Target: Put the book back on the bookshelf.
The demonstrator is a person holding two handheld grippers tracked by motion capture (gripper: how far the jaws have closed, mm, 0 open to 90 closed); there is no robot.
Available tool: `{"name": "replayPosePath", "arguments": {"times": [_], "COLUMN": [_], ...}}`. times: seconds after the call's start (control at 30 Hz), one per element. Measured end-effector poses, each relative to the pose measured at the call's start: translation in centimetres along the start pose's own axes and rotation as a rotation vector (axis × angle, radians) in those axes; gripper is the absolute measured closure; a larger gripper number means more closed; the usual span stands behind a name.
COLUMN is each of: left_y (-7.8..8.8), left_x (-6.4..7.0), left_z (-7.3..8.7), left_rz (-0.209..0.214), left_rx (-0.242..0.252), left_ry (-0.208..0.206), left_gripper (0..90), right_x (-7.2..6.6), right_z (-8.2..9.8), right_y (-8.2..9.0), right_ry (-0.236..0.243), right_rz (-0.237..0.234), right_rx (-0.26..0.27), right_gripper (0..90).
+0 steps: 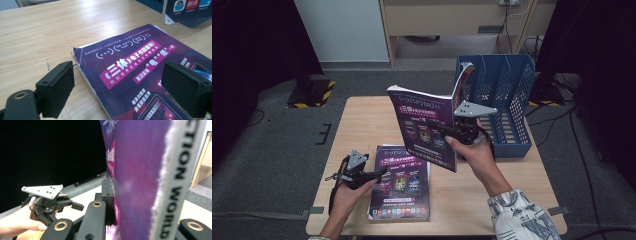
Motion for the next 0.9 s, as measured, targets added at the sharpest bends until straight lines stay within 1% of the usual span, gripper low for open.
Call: {"name": "replayPosePath", "arguments": {"times": [0.37, 0.67, 0.9], "left_y": [0.0, -0.1, -0.1], "left_x": [0.0, 0.1, 0.2], "left_z": [0.0, 0.1, 0.1], "left_rz": [0.002, 0.004, 0.005], "left_rx": [-0.001, -0.006, -0.007], "left_ry": [-0.006, -0.008, -0.010], "left_gripper": [11.1, 11.2, 11.2], "right_x": [0.4, 0.6, 0.9], "right_z": [-0.6, -0.7, -0.9], "right_y": [0.5, 1.0, 1.8], "right_ry": [-0.002, 0.004, 0.002], "right_rz": [0.015, 0.027, 0.034], "right_rx": [0.012, 0.010, 0.015], "right_gripper": [82.8, 82.8, 82.9]}}
Point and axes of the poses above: each handheld gripper's, and its own axes: y roughly backward along the jaws, z roughly out of its underside, x roughly to its right, the point moved 8 cm from there along -y, roughly forward along the jaws, and after that the axes turned 11 degrees about x, right-handed, at the moved point
